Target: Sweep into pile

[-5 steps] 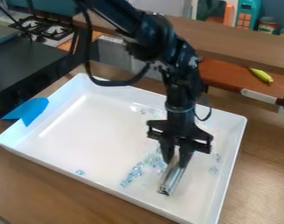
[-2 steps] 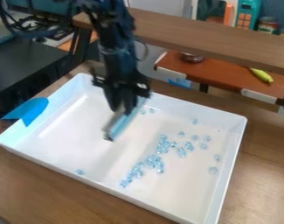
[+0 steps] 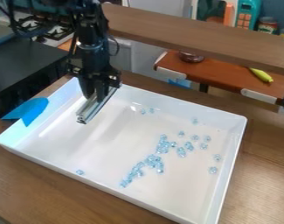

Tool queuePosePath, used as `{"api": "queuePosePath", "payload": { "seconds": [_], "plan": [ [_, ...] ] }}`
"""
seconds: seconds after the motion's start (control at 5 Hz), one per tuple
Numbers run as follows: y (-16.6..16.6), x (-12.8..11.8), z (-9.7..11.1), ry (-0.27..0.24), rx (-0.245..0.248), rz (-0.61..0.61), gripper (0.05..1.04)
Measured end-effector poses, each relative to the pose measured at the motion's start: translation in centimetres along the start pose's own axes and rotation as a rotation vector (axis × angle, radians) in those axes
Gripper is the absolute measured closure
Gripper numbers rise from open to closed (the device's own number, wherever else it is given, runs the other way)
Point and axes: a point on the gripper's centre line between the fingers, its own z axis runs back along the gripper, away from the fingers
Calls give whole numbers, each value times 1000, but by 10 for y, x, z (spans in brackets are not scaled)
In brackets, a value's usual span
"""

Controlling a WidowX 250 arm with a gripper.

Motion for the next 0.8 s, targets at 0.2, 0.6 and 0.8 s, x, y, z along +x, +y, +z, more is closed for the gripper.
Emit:
{"api": "queuePosePath", "payload": {
  "seconds": [0.2,0.6,0.8],
  "plan": [
    [1,15,-22,23,39,21,761],
    [-35,22,-43,53,65,-33,761],
    [-52,22,-45,53,72,-52,761]
  ]
}}
